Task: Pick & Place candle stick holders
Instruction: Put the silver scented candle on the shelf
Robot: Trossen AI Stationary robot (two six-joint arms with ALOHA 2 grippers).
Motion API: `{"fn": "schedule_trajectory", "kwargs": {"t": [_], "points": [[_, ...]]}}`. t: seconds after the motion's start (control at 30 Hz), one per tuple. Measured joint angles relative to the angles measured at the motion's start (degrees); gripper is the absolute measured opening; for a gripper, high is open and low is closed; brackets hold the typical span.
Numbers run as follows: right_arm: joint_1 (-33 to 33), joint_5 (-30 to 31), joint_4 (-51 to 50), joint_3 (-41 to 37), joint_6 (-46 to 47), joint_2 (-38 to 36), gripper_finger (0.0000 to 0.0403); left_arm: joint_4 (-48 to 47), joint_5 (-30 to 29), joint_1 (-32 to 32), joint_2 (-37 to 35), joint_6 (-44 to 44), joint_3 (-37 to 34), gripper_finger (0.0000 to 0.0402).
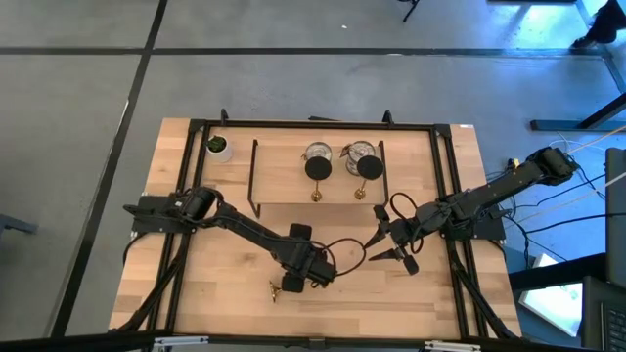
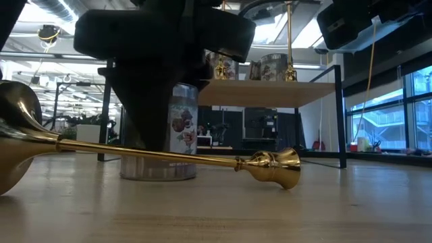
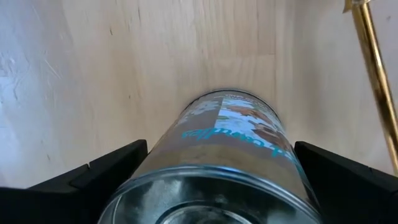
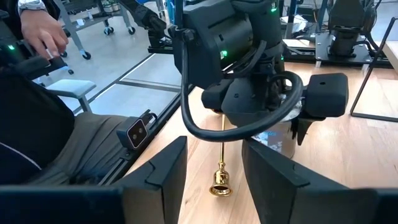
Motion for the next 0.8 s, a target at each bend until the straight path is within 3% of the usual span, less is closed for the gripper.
{"fn": "schedule_trajectory", "kwargs": {"t": [0.8], "points": [[0.0, 0.0, -0.3, 0.0, 0.9, 0.0, 0.0156, 0.0, 7.3, 0.0, 5.2, 0.2, 0.5, 0.04]]}}
